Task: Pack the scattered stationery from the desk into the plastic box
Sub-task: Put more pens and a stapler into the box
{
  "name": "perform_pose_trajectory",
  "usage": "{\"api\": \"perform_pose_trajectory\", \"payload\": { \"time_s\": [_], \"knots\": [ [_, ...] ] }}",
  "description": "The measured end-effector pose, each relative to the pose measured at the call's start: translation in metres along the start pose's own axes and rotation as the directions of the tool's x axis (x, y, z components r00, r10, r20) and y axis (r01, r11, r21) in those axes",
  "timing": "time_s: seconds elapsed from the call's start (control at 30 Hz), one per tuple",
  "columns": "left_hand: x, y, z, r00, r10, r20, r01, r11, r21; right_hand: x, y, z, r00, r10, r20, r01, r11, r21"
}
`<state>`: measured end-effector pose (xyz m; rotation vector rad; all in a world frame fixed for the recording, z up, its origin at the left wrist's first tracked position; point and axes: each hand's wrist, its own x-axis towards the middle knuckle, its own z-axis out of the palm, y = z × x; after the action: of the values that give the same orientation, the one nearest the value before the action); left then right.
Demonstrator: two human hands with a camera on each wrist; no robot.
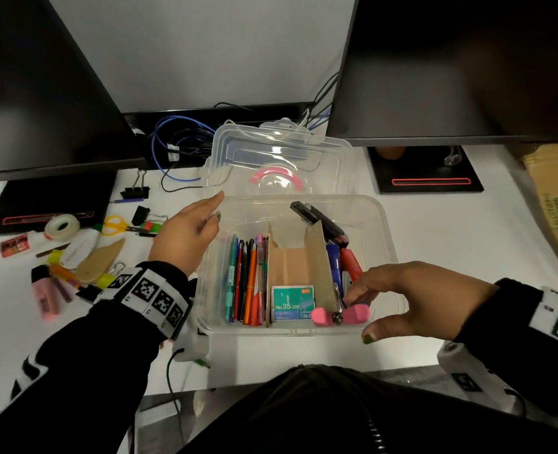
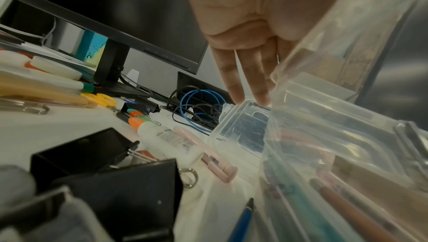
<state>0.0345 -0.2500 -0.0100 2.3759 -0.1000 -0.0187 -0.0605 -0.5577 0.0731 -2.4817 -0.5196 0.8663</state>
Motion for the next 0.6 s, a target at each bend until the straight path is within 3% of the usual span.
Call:
{"api": "perform_pose_trajectory", "payload": {
  "time_s": [0.23,0.43,0.6],
  "knots": [
    [0.002,0.001,-0.001,1.0,0.0,0.029,-0.001,0.999,0.041,0.009,-0.025,-0.007,0.999,0.008,0.05,-0.005,0.997,-0.071],
    [-0.007,0.001,-0.001,0.997,0.009,-0.072,-0.003,0.996,0.084,0.021,-0.055,-0.013,0.998,0.057,-0.036,-0.06,0.995,-0.082],
    [-0.024,-0.006,-0.008,1.0,0.025,0.018,-0.026,0.998,0.062,0.038,-0.086,-0.019,0.994,0.029,-0.101,-0.038,0.995,-0.087]
  ]
}}
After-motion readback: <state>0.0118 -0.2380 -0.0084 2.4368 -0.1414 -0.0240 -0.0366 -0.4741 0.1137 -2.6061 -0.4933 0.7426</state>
